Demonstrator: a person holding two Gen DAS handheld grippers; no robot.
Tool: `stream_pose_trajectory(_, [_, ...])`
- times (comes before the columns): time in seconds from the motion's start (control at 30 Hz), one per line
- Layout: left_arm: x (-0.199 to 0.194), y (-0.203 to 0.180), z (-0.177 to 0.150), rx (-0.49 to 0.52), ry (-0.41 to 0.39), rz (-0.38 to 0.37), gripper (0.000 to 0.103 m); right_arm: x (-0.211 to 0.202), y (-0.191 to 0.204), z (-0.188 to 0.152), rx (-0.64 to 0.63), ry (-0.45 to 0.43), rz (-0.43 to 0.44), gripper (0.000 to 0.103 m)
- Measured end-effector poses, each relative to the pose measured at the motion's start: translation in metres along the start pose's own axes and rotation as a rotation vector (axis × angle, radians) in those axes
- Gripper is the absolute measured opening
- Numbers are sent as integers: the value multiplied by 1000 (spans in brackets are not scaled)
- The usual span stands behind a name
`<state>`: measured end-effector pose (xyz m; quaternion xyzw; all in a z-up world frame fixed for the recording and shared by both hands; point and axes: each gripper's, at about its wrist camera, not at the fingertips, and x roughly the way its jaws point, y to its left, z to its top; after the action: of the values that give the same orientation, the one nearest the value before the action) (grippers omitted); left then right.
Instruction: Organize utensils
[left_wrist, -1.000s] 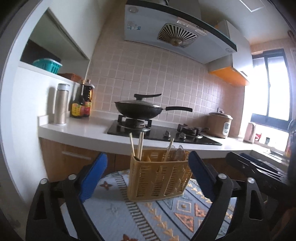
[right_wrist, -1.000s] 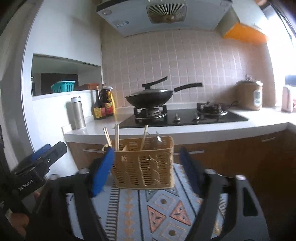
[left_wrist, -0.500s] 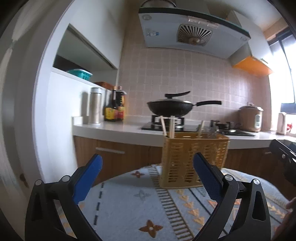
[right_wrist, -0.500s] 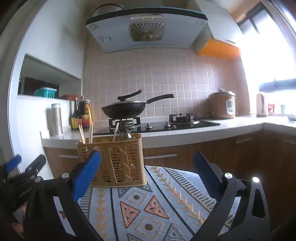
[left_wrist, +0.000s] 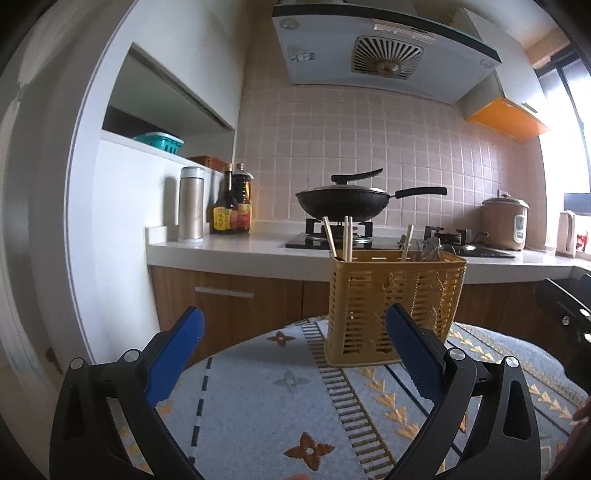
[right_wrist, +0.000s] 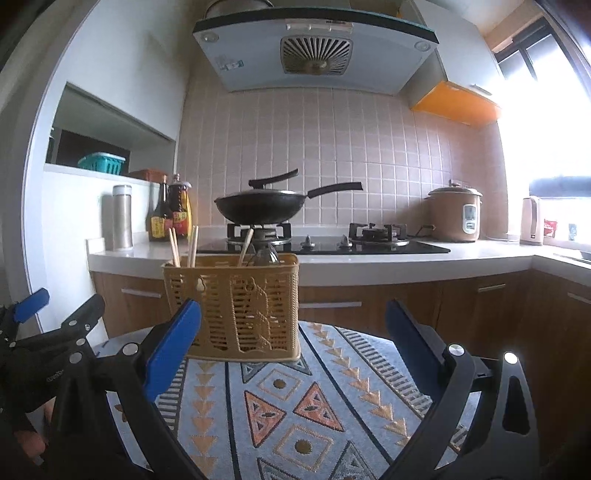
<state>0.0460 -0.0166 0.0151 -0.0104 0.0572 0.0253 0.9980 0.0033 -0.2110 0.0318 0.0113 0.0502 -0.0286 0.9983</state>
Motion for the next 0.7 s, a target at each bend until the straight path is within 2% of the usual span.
stream_pose_trajectory(0.17, [4,-7,-2,37,20,26,95,0,3,-2,-13,6,-11,95])
stream_pose_trajectory(0.53, [6,-8,-3,34,35,4,95,3,-5,-2,21,21,-37,95])
stream_pose_trajectory(0.7, [8,-10,-5,34,53,-29,95,6,-4,-2,15,30,-49,95])
